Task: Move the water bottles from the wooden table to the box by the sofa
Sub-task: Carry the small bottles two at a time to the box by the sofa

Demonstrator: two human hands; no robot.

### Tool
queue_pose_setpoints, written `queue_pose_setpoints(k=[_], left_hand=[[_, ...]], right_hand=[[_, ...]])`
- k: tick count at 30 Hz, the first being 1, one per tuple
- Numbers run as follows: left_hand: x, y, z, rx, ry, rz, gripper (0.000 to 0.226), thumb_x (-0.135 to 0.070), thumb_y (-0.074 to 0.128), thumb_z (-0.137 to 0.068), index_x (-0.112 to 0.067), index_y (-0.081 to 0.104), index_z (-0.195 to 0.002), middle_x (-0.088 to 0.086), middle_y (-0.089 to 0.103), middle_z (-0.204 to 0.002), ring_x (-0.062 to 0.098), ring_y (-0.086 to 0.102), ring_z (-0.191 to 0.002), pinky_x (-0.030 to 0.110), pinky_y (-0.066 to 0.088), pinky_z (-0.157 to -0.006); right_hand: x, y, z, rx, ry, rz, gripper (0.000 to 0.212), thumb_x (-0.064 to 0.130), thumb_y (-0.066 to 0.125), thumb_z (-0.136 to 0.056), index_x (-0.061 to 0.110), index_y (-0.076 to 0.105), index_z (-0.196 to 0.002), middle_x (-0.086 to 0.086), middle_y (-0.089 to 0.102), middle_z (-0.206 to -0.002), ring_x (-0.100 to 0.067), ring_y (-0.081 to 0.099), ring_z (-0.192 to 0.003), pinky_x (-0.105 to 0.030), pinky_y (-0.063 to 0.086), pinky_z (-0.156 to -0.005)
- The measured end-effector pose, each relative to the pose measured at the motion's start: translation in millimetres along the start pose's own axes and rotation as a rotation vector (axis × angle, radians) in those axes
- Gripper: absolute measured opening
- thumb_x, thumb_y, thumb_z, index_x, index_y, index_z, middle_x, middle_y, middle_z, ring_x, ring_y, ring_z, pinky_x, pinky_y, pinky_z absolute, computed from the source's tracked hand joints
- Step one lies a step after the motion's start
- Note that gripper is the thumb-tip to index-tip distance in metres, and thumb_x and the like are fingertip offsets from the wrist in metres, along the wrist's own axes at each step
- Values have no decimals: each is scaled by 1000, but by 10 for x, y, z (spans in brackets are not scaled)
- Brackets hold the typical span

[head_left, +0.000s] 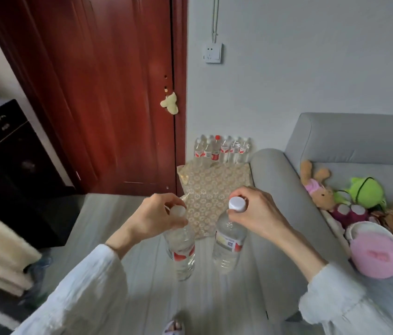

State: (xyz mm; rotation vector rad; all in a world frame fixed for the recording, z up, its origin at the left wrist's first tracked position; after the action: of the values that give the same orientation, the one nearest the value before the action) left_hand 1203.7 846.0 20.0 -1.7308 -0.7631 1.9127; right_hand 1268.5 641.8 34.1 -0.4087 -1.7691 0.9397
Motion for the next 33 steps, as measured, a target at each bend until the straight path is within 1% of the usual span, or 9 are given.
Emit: queue_pose_setpoints(k=[7, 10, 13, 17, 21, 24, 26, 30, 33], left_hand=[[-11, -179, -1694, 84, 95, -54, 25, -19, 76, -65, -24, 63, -85, -14, 60, -75, -1, 55, -63, 2, 39, -52], [-30, -227, -2345, 94, 125, -86, 27, -19, 76, -64, -23, 63, -87, -13, 60, -78, 0, 54, -65, 4, 42, -56], [2, -219, -2950, 90, 119, -50, 27, -20, 78, -65, -27, 61, -85, -15, 59, -77, 0, 54, -65, 2, 40, -54], [89, -11, -3752, 106, 73, 2, 26, -20, 77, -66, -26, 61, -85, -14, 60, -76, 0, 56, -67, 2, 41, -54], [182, 349, -4570, 168, 9, -18, 27, -19, 75, -67, -23, 62, -90, -13, 59, -82, 3, 56, -71, 3, 43, -57], [223, 643, -5172, 218, -28, -52, 27, -16, 73, -67, -20, 62, -92, -10, 58, -87, 3, 54, -72, 6, 43, -58], [280, 824, -5537, 226, -76, -79, 29, -14, 72, -67, -16, 62, -93, -2, 56, -93, 10, 53, -77, 11, 41, -62], [472, 1198, -6141, 213, -169, -68, 29, -9, 67, -67, -13, 58, -94, 8, 53, -101, 18, 52, -83, 17, 39, -59], [615, 1413, -6610, 215, -188, -73, 32, -10, 67, -67, -13, 54, -96, 5, 50, -98, 17, 49, -83, 14, 37, -58]], right_hand=[[-376, -44, -1426, -69, 103, 21, 18, 17, 66, -64, 23, 60, -80, 1, 61, -89, -16, 57, -82, -29, 46, -72], [-584, -93, -1987, -102, 137, 24, 18, 18, 67, -65, 24, 58, -80, 3, 58, -87, -16, 55, -81, -25, 40, -68], [-833, -79, -2536, -107, 152, 16, 18, 18, 66, -66, 24, 58, -80, 5, 55, -84, -15, 54, -80, -22, 37, -65], [-1314, 7, -3269, -23, 173, 19, 21, 19, 70, -66, 23, 58, -83, 7, 52, -84, -13, 52, -79, -14, 34, -61], [-1898, 109, -4011, 69, 196, -5, 22, 19, 70, -66, 20, 59, -85, 1, 58, -91, -17, 55, -83, -26, 44, -70], [-2305, 200, -4488, 161, 166, 11, 22, 18, 69, -70, 18, 57, -88, 1, 54, -93, -16, 53, -81, -22, 38, -68], [-2531, 281, -4758, 243, 119, 64, 22, 19, 67, -74, 18, 55, -93, 1, 51, -98, -15, 51, -83, -21, 36, -70], [-2978, 423, -5304, 367, 114, 131, 23, 17, 60, -80, 16, 52, -101, -3, 49, -108, -22, 53, -89, -31, 44, -77], [-3333, 577, -5710, 414, 147, 146, 25, 14, 58, -81, 13, 51, -105, -6, 48, -111, -24, 52, -93, -29, 42, -78]])
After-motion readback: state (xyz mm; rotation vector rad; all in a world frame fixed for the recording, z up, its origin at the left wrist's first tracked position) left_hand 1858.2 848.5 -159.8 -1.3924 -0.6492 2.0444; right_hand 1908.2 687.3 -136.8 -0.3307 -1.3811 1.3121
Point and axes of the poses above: each hand's wrist, its own z-axis away from the middle knuckle, its own y-axis out of the palm, x = y × z, the point moved 5 cm from there along -z, towards the middle knuckle
